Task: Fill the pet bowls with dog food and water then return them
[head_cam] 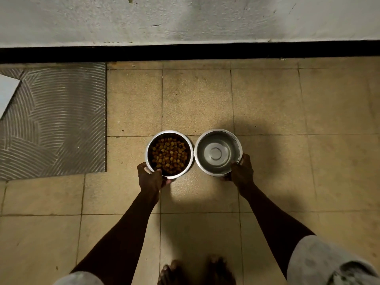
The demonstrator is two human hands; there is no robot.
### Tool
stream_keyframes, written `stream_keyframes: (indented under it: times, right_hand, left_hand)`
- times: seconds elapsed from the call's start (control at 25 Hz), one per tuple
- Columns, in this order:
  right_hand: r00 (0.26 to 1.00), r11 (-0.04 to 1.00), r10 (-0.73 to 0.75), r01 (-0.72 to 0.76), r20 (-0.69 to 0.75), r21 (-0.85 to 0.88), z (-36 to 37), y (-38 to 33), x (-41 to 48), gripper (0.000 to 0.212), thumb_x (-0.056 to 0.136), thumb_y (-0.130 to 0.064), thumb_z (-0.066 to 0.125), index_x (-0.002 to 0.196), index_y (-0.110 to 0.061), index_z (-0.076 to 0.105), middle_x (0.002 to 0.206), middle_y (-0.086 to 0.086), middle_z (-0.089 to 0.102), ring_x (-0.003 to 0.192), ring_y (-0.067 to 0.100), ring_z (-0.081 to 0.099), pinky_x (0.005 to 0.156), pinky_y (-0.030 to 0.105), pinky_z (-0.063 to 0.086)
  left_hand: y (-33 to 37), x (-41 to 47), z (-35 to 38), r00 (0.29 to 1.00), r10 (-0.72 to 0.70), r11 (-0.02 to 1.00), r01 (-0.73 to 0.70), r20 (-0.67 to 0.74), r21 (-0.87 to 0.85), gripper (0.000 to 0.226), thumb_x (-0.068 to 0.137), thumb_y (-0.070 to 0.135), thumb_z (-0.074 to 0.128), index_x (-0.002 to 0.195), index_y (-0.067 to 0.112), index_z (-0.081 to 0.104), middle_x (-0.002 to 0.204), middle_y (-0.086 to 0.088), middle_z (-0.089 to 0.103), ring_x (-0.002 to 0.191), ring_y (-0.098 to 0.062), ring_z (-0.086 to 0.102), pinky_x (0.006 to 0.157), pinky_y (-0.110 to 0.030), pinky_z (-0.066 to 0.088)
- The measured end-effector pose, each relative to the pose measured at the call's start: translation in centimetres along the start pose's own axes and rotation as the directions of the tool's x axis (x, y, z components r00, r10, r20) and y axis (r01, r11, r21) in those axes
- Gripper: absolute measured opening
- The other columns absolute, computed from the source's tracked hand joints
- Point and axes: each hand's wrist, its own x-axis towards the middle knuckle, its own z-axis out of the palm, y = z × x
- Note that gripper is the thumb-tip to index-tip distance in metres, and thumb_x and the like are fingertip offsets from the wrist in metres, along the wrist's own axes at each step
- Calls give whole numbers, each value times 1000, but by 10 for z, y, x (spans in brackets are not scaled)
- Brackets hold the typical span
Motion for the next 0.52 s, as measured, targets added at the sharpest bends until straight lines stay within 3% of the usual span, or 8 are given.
stream_keyframes:
  times: [0.16,0.32,0.4,0.44,0.52]
  right_hand:
    - [1000,1000,14,-14,11,14,3,5,4,46,99,-18,64,136,-29,40,125,7,59,102,32,71,58,39,63]
    - [999,998,43,-45,28,52,-1,1,-8,49,100,-32,66,141,-26,39,121,8,64,97,29,73,68,41,65]
    - [997,997,73,-73,22,-1,-8,-8,-27,58,97,-42,67,145,-26,39,123,12,68,103,30,73,86,50,63]
    - [997,994,79,-78,8,-77,-10,-17,-41,66,96,-46,67,150,-25,36,131,14,67,112,32,70,95,54,59]
    - [1000,977,28,-28,-1,-210,-17,-35,-71,70,99,-45,64,156,-19,33,144,15,60,126,34,62,107,49,51]
  left_hand:
    - [-4,2,-1,1000,-24,999,25,19,-25,49,97,-3,61,130,28,41,141,-25,48,110,-56,66,48,-35,60]
    - [4,-15,-6,995,-55,996,60,79,-66,57,98,9,70,143,26,38,135,-20,53,89,-47,76,58,-42,64]
    - [18,-32,-10,995,-90,994,87,37,69,66,97,19,74,151,20,36,136,-19,56,98,-41,75,69,-45,64]
    - [26,-44,-12,998,-60,973,59,-1,223,69,97,24,74,153,17,35,136,-20,59,105,-41,72,78,-47,63]
    - [42,-79,-22,998,53,874,-60,28,483,72,97,29,70,156,10,33,123,-25,69,112,-43,69,89,-43,57]
